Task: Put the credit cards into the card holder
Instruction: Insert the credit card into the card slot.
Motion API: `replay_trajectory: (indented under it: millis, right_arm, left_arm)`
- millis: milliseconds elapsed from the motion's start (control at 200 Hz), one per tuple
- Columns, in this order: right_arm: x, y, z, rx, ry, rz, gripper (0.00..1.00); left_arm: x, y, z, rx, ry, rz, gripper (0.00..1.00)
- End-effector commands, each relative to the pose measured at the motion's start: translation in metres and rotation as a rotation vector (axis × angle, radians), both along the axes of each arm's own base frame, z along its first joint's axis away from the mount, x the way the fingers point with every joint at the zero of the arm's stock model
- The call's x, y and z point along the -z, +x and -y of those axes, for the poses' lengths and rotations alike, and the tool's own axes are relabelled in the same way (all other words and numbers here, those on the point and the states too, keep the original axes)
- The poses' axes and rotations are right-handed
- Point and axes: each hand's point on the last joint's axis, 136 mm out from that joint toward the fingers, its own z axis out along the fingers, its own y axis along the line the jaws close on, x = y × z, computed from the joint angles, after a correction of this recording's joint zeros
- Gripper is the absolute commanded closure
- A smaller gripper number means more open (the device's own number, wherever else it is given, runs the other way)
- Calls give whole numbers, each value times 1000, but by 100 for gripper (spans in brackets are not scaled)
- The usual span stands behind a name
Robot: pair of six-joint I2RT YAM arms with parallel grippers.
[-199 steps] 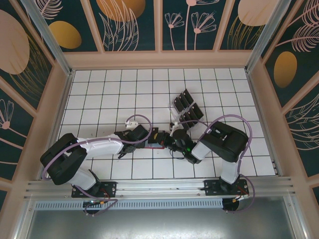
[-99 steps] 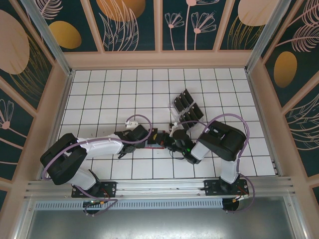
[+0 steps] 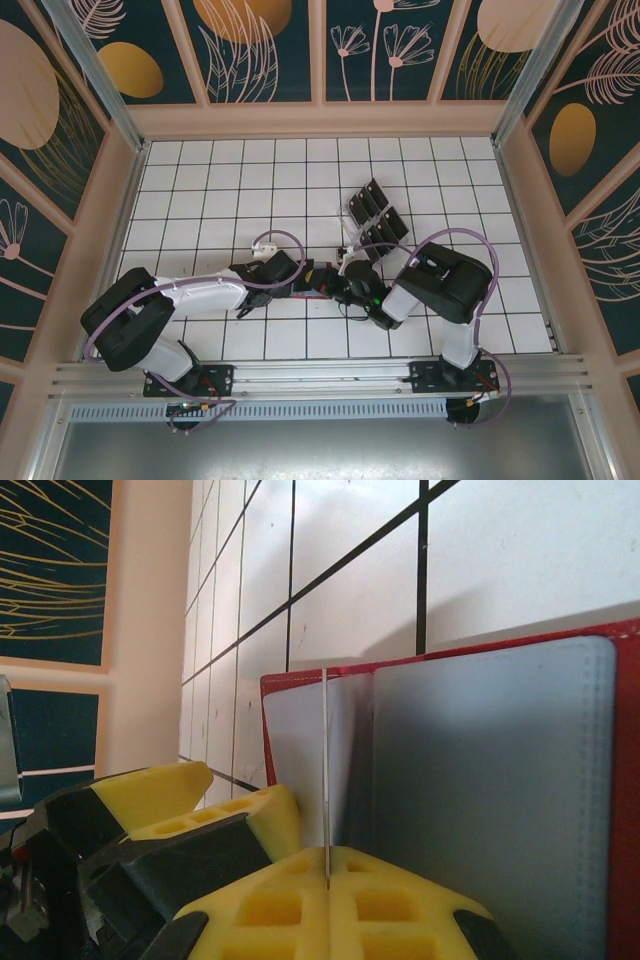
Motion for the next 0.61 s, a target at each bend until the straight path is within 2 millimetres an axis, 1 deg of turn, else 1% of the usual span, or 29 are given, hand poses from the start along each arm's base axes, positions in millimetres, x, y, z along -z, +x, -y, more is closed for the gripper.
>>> replay_trajectory:
  millis: [0,370,601]
  right_arm:
    - [1,-5,-1,-10,9,-10,100]
    - [10,-11,7,5,-2,-55,100]
    - [13,-12,4,-4,-5,-73,100]
  left_arm:
    - [15,-14,-14,4,60,-64,1]
    - [16,-13,-14,6,66,-66,1]
    - [17,-14,-13,7,66,-70,1]
